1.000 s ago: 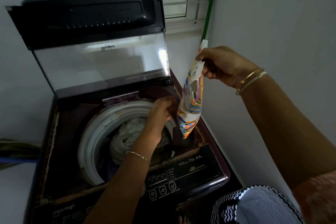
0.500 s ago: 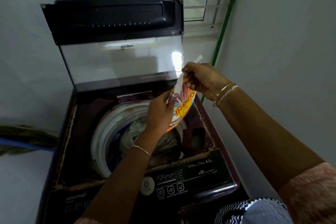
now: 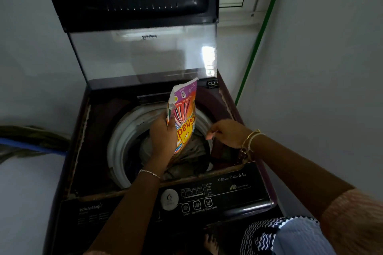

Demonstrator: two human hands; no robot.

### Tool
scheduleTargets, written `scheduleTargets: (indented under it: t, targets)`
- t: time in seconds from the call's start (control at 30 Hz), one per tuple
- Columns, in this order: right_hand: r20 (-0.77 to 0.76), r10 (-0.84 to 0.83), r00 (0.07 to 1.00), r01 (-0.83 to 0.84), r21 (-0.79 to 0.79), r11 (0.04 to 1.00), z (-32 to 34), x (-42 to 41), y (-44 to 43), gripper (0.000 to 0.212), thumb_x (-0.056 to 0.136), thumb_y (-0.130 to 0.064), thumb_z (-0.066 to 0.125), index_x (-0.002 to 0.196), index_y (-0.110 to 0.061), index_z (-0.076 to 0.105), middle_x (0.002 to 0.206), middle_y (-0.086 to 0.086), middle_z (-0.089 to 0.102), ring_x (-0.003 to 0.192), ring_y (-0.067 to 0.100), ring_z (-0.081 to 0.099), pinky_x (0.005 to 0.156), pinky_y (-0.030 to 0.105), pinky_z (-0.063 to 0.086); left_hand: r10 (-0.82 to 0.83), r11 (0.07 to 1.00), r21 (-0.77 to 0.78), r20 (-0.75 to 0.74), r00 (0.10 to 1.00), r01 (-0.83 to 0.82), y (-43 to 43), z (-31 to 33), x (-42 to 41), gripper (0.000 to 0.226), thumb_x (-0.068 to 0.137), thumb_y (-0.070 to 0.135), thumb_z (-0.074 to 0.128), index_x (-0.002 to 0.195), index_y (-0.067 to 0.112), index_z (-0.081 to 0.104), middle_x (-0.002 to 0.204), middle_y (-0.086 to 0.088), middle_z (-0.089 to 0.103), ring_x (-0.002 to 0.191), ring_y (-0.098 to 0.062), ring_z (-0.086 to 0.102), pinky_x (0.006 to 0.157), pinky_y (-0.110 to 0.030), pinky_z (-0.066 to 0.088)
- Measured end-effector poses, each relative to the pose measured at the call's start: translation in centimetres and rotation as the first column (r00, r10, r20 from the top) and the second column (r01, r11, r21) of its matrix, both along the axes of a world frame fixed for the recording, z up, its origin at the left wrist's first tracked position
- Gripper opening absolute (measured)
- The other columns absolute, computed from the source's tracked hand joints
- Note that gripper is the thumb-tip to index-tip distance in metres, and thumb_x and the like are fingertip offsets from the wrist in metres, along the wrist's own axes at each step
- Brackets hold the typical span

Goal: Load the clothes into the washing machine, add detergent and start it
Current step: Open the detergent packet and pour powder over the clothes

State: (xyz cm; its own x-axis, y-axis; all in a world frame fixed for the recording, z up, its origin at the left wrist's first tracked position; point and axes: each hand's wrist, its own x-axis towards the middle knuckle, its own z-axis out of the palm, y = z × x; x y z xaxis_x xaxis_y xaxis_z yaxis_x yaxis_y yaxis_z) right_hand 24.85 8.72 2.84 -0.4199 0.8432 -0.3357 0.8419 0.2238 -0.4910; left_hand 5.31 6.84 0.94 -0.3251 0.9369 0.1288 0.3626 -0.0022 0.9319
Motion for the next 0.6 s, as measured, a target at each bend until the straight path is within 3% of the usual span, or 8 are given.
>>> scheduleTargets:
  t: [0.17,0.33,0.43,0.6]
  targets:
    - [0.333,0.139,0.933,-0.175,0.081,0.981,-3.0,0.9,-0.2,0.039,0.089,-0.018,0.041,0.116,-0.03,0.066,0.119,0.003,0.066,0.109,0.024,0.061,0.099,0.038,0.045,0.035,0.999,-0.024,0.085,0.996,-0.034,-0.5,0.5,-1.7,0.032,0.099,0.036,0.046,0.098,0.011,0.067,0.093,-0.007,0.071,0.084,-0.023,0.068,0.079,-0.041,0.056]
    - [0.462,0.183,0.868,-0.298,0.189,0.936,-4.4,0.6,-0.3,0.044,0.086,-0.042,0.032,0.101,-0.025,0.069,0.098,-0.001,0.071,0.091,0.02,0.065,0.089,0.037,0.049,0.07,0.996,-0.07,0.154,0.986,-0.059,-1.2,1.6,-3.2,0.024,0.099,0.036,0.046,0.093,0.02,0.062,0.093,-0.004,0.069,0.083,-0.02,0.068,0.08,-0.035,0.054]
    - [0.512,0.194,0.837,-0.362,0.252,0.897,-4.6,0.2,-0.6,0.044,0.087,-0.044,0.033,0.092,-0.022,0.071,0.088,-0.001,0.07,0.082,0.018,0.064,0.094,0.035,0.045,0.068,0.997,-0.055,0.147,0.987,-0.06,-1.6,1.9,-4.0,0.025,0.099,0.034,0.046,0.095,0.016,0.064,0.097,-0.01,0.071,0.085,-0.023,0.069,0.08,-0.037,0.055]
    - [0.555,0.174,0.813,-0.376,0.274,0.885,-5.1,0.1,-1.2,0.04,0.093,-0.043,0.034,0.101,-0.023,0.068,0.102,0.0,0.068,0.096,0.018,0.062,0.102,0.036,0.035,0.077,0.997,-0.045,0.175,0.982,-0.07,-2.3,3.0,-5.6,0.023,0.099,0.035,0.046,0.092,0.019,0.062,0.092,-0.005,0.069,0.085,-0.024,0.069,0.079,-0.036,0.055]
